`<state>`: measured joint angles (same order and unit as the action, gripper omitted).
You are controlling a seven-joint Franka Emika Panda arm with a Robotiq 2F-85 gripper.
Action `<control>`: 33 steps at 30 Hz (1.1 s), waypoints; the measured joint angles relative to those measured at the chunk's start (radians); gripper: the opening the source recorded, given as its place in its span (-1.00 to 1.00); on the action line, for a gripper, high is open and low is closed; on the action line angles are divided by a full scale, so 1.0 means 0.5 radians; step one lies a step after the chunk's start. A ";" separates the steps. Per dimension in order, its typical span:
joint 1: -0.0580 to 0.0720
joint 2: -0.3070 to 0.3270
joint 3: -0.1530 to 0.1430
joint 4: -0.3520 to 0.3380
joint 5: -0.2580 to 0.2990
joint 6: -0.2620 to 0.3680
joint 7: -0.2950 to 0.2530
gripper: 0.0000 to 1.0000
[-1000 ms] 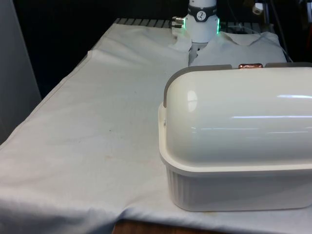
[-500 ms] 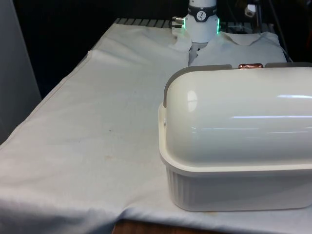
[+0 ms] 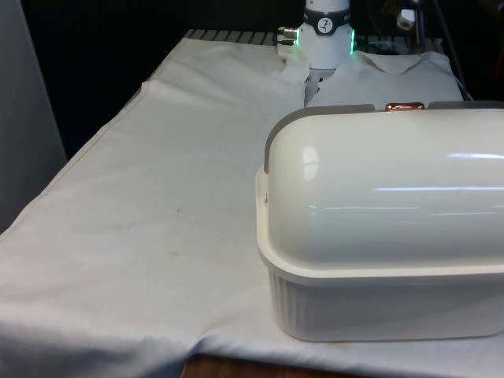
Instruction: Open the lid, then close it.
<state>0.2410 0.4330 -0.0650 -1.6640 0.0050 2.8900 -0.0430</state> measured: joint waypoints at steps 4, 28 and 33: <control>0.002 0.004 0.000 0.004 0.000 0.000 -0.002 0.72; 0.002 0.034 0.002 0.008 0.002 0.004 0.022 -1.00; 0.002 0.058 0.002 0.006 0.004 0.004 0.040 -1.00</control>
<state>0.2420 0.4620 -0.0640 -1.6610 0.0070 2.8920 -0.0230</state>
